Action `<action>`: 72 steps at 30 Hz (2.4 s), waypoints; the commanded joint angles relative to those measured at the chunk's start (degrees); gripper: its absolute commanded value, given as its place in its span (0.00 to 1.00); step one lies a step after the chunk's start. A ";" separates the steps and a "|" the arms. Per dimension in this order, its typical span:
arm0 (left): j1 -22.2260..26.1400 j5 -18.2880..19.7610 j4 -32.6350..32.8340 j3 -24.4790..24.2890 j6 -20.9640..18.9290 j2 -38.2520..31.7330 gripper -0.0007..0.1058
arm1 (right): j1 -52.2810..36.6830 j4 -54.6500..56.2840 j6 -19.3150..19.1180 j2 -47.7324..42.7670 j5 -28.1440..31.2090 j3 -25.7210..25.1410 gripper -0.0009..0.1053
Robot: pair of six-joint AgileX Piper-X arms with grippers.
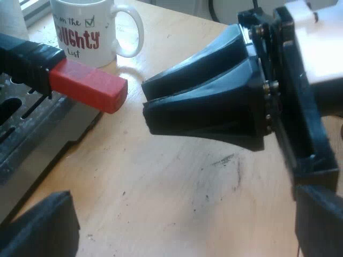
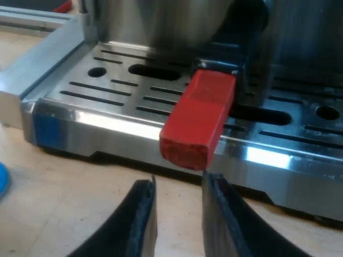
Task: Grind coffee beans and then tamp
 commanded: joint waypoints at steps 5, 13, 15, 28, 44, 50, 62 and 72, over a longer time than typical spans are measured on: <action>-0.26 0.52 0.28 -0.31 -0.68 -0.31 0.79 | -0.30 -3.76 -0.01 2.38 3.29 -0.16 0.24; -0.26 0.52 0.28 -0.31 -1.07 -0.31 0.79 | -4.36 -7.95 -0.01 3.83 3.51 -0.16 0.17; -0.26 0.52 0.28 -0.31 -1.27 -0.31 0.79 | -5.10 -8.16 -0.25 3.83 3.11 -0.16 0.17; -0.26 0.52 2.36 -0.31 -1.26 -0.31 0.79 | -9.20 -8.40 -0.61 3.83 6.47 -0.16 0.17; -0.26 0.52 2.35 -0.31 -1.26 -0.31 0.79 | -11.20 -11.71 -4.77 3.83 12.08 -0.16 0.17; -0.26 0.52 2.35 -0.31 -1.26 -0.31 0.79 | -11.20 -14.77 -8.40 3.83 17.73 -0.16 0.17; -0.26 0.52 2.35 -0.31 -1.26 -0.31 0.79 | -10.84 -14.75 -9.67 3.83 20.54 -0.16 0.17; -0.26 0.52 2.35 -0.31 -1.26 -0.31 0.79 | -8.27 -13.10 -9.67 3.83 16.58 -0.16 0.17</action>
